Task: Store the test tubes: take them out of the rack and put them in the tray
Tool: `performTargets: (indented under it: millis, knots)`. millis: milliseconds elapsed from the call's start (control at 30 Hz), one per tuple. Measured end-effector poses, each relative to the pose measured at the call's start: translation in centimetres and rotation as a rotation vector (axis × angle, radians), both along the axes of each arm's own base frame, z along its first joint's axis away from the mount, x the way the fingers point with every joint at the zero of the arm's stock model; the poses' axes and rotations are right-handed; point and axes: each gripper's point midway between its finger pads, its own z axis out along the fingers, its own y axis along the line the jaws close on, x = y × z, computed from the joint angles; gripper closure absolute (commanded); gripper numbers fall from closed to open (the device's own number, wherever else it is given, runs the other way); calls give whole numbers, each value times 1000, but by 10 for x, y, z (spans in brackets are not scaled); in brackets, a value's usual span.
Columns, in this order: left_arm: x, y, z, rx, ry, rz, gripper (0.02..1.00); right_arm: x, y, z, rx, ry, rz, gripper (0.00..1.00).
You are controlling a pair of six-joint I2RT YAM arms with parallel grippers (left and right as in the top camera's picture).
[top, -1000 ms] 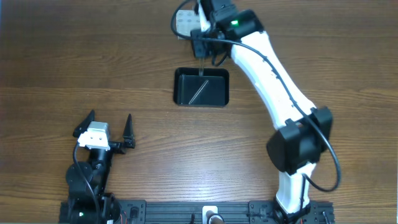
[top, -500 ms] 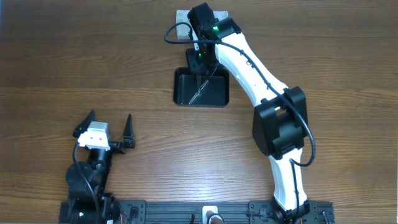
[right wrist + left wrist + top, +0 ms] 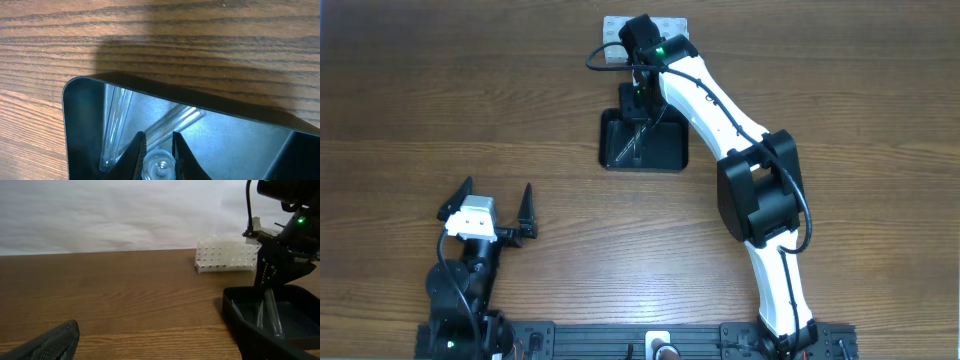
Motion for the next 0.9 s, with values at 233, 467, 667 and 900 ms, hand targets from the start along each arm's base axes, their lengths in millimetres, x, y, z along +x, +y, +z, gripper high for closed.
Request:
performTargets:
  millis: [233,467,667,900]
  knots:
    - [0,0,0,0,0,0,18,-5,4,-2,-6,10,9,820]
    - [0,0,0,0,0,0,18,-11,6,-8,-23,29,20,713]
    - [0,0,0,0,0,0,18,-12,5,-8,-27,35,19,658]
    - [0,0,0,0,0,0,18,-12,5,-5,-27,23,51,601]
